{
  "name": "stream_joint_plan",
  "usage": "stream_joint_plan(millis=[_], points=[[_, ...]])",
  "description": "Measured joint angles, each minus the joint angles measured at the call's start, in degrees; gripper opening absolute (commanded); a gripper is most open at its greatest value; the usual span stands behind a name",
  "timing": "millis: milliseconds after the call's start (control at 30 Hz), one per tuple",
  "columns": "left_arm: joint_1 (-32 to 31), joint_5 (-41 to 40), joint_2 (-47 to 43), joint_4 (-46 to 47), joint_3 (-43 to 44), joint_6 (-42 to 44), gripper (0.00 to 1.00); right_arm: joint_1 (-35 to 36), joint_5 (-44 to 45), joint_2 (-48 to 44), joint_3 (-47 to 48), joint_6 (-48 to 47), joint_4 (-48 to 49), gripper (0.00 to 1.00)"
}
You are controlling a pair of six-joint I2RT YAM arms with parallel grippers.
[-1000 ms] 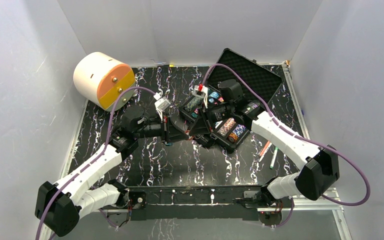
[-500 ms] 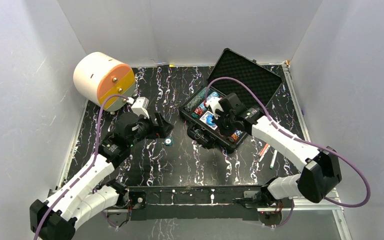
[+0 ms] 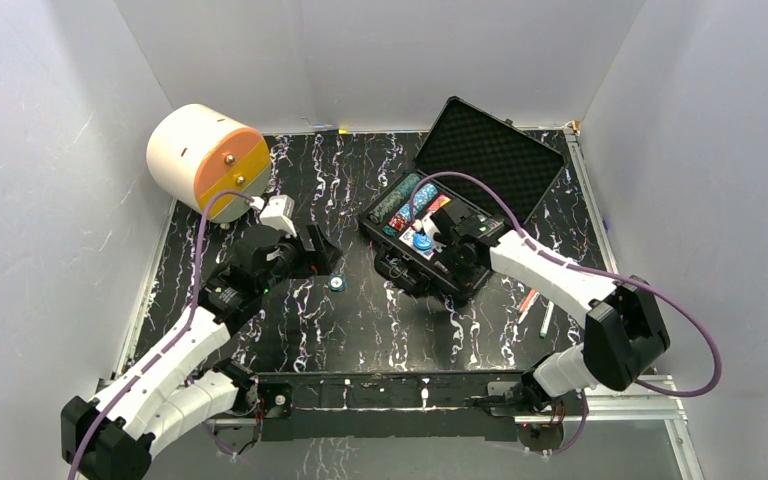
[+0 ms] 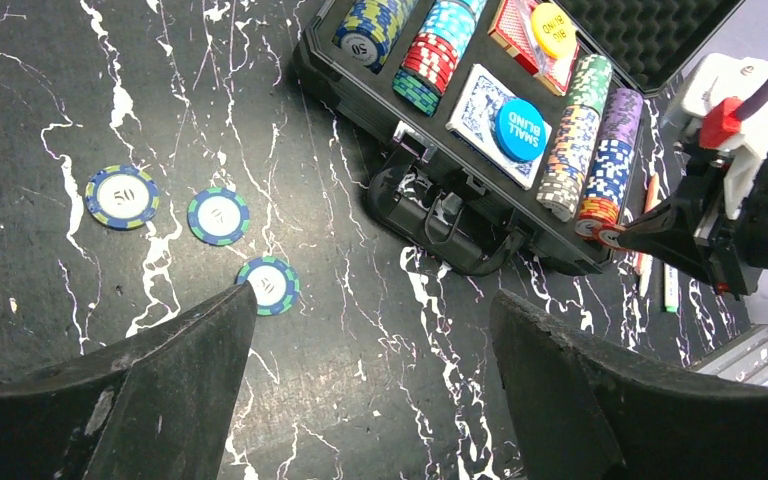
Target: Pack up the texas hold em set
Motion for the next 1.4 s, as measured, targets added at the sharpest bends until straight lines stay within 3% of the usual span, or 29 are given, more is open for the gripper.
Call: stream_joint_plan(millis=[100,267,600,833,1000,1167,1400], points=[[0.0,-0.1,0.4,-0.1,0.0,0.0,0.86,0.0,1.6,2.1,0.0,0.5,0.0,0.39],[0.0,-0.1,0.4,-0.4,0.0,0.0,0.86,0.0,4.1,3.4,0.1,2.1,-0.2,0.52],[0.1,-1.1,0.4,-1.2,0.0,-0.2,0.87,-0.7,3.9,-1.9,4.0,5.8,-0.1,0.59],[0.2,-5.9,0.7,-5.3,1.9,-2.0,0.88,-0.8,-1.2,-2.8,8.1,13.2,1.9,0.53],[0.5,-14.3,0.8,-11.5,7.0,-3.7,0.89,1.1,-7.4,3.2,12.4,21.1,5.9,0.65],[0.5,-23.5,-0.3,-17.7,15.1,-3.4,0.91,10.4,-5.5,11.8,16.0,26.5,10.2,0.79],[0.5,-32.2,-3.5,-21.1,25.8,0.7,0.93,21.4,1.2,30.2,31.8,33.3,11.5,0.84]])
